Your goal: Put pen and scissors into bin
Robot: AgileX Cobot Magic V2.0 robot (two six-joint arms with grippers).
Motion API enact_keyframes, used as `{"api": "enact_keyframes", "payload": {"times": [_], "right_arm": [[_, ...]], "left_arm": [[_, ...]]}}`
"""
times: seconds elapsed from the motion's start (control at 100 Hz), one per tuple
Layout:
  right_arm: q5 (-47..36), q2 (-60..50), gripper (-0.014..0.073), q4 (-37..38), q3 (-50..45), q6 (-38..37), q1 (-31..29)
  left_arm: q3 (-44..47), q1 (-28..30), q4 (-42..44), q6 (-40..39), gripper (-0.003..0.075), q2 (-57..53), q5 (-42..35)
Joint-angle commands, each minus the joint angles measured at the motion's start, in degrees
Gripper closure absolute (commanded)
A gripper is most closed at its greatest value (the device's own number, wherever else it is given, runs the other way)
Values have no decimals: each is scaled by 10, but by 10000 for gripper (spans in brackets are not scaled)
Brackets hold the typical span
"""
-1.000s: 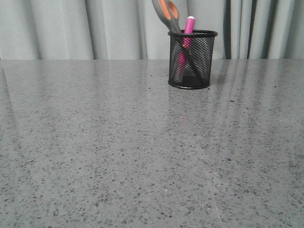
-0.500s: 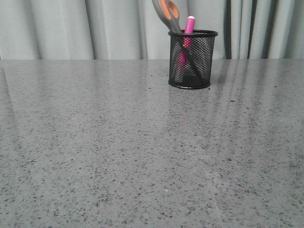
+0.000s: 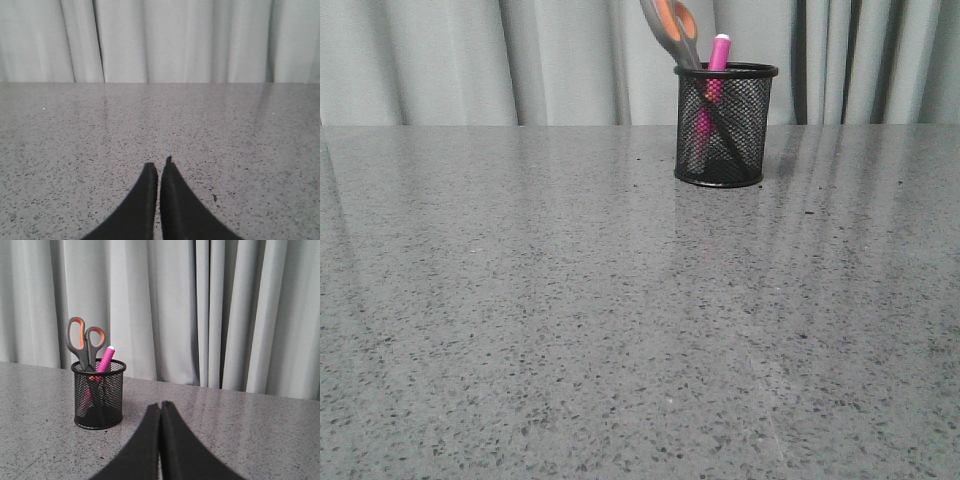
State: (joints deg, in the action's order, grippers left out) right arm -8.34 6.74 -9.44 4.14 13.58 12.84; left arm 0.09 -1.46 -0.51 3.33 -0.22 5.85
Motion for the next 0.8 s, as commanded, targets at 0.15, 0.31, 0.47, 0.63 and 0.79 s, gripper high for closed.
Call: {"api": "enact_keyframes", "payload": {"times": [0.15, 0.31, 0.47, 0.63, 0.79], "right_arm": [[-33, 4, 669, 1, 16, 3, -3], [53, 4, 669, 60, 16, -41, -38], [90, -28, 669, 101, -9, -90, -94], [101, -85, 669, 98, -57, -104, -108], [124, -84, 669, 103, -55, -105, -109]], "left_arm": [[25, -3, -6, -6, 739, -18, -41], [25, -3, -6, -6, 739, -18, -41], [25, -3, -6, -6, 739, -18, -41], [25, -3, -6, -6, 739, -18, -41], [25, -3, -6, -6, 739, -18, -41]]}}
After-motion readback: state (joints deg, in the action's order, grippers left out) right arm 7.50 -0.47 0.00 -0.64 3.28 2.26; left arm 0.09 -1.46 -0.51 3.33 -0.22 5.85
